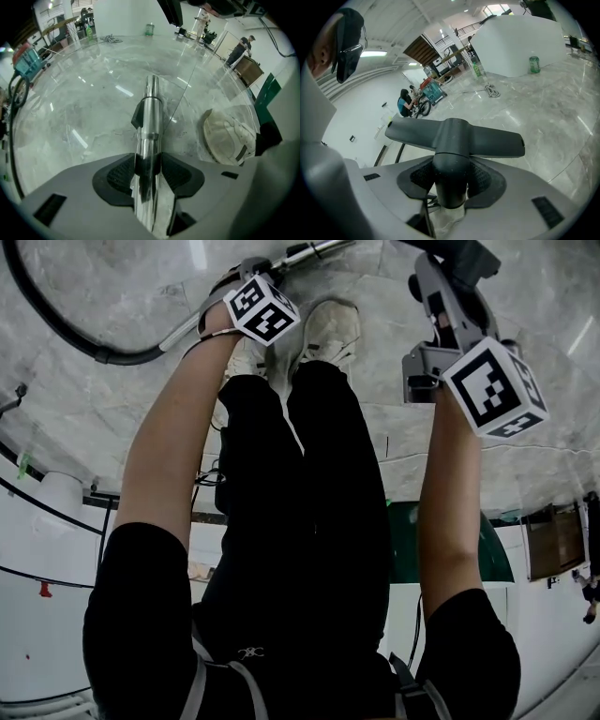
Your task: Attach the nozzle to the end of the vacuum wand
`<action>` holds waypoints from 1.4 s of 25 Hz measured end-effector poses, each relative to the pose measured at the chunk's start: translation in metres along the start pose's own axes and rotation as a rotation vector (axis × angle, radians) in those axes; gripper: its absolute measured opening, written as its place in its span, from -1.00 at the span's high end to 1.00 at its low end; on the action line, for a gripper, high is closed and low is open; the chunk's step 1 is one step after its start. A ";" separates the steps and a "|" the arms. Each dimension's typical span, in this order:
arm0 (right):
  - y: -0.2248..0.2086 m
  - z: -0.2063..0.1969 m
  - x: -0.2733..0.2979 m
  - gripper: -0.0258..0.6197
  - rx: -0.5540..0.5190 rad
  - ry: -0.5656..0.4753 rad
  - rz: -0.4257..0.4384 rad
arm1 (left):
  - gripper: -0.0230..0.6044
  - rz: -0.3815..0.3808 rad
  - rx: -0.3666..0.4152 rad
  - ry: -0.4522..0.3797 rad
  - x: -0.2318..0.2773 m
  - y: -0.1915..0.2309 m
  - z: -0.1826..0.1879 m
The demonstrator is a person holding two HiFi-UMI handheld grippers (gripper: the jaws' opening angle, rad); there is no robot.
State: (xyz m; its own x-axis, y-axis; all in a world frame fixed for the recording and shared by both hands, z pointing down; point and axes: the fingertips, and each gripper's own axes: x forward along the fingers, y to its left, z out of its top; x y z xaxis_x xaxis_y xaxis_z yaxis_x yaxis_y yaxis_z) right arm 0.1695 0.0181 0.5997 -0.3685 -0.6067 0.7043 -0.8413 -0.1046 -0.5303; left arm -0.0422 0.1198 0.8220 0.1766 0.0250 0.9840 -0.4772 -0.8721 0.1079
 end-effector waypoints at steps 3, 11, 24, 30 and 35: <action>-0.006 -0.006 0.004 0.34 -0.008 0.014 -0.003 | 0.40 0.000 0.042 0.021 0.008 0.000 -0.003; 0.000 -0.011 0.002 0.34 0.069 0.024 0.016 | 0.40 -0.095 0.042 0.015 -0.020 -0.005 0.003; 0.066 0.048 -0.038 0.34 0.173 -0.070 0.169 | 0.40 -0.102 0.087 -0.279 -0.205 -0.028 0.066; 0.114 0.070 -0.052 0.34 0.196 -0.093 0.275 | 0.40 -0.124 0.084 -0.304 -0.245 -0.017 0.061; 0.150 0.083 -0.053 0.34 0.199 -0.112 0.414 | 0.40 -0.127 0.063 -0.317 -0.252 -0.004 0.060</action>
State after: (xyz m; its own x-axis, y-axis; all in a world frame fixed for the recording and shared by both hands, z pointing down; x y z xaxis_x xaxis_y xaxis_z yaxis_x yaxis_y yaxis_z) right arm 0.0960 -0.0306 0.4437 -0.6033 -0.7090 0.3650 -0.5364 0.0221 -0.8437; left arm -0.0328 0.0879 0.5651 0.4948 -0.0091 0.8689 -0.3818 -0.9006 0.2079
